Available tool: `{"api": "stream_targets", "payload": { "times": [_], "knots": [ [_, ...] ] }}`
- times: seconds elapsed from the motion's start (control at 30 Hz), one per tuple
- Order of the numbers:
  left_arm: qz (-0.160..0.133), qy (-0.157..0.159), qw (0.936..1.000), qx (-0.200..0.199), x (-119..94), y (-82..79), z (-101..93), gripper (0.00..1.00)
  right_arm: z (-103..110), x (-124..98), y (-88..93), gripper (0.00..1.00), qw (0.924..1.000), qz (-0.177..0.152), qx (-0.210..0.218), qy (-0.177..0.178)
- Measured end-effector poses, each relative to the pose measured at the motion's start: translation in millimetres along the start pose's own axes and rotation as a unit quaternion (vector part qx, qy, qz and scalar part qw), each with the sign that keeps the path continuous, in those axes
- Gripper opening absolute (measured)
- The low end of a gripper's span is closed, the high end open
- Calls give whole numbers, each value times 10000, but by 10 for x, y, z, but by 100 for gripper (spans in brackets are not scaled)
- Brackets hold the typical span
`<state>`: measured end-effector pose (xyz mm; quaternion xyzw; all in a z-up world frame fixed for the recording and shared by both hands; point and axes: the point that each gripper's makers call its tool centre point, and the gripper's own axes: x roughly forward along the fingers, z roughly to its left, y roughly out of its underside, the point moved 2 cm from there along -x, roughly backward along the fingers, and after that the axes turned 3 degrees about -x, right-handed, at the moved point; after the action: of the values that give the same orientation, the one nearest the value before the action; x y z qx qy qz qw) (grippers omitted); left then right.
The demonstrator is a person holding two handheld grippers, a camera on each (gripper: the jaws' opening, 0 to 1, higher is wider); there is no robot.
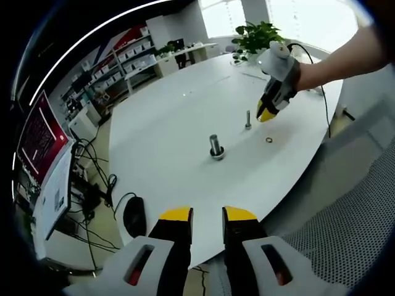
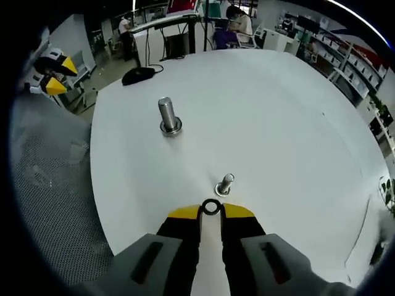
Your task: Place the washer onto the threaded stud by aligning its center hole with the stud, sliding it down to the base, and recovering from edge contact or off-axis alignment until the washer reaches the visible bottom stop.
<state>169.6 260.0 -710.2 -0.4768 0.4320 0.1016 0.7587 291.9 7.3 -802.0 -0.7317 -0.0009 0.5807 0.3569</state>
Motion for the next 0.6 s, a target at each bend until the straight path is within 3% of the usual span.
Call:
{"api": "stream_targets", "payload": {
  "times": [0.3,0.6],
  "knots": [
    [-5,-28,10000,0,-3,-1,11,16,-74,-75,-203,14,9995,-187,-219,107],
    [-21,-41,10000,-17,-8,-3,19,16,-98,-38,-235,14,9990,-171,-362,172]
  ]
}}
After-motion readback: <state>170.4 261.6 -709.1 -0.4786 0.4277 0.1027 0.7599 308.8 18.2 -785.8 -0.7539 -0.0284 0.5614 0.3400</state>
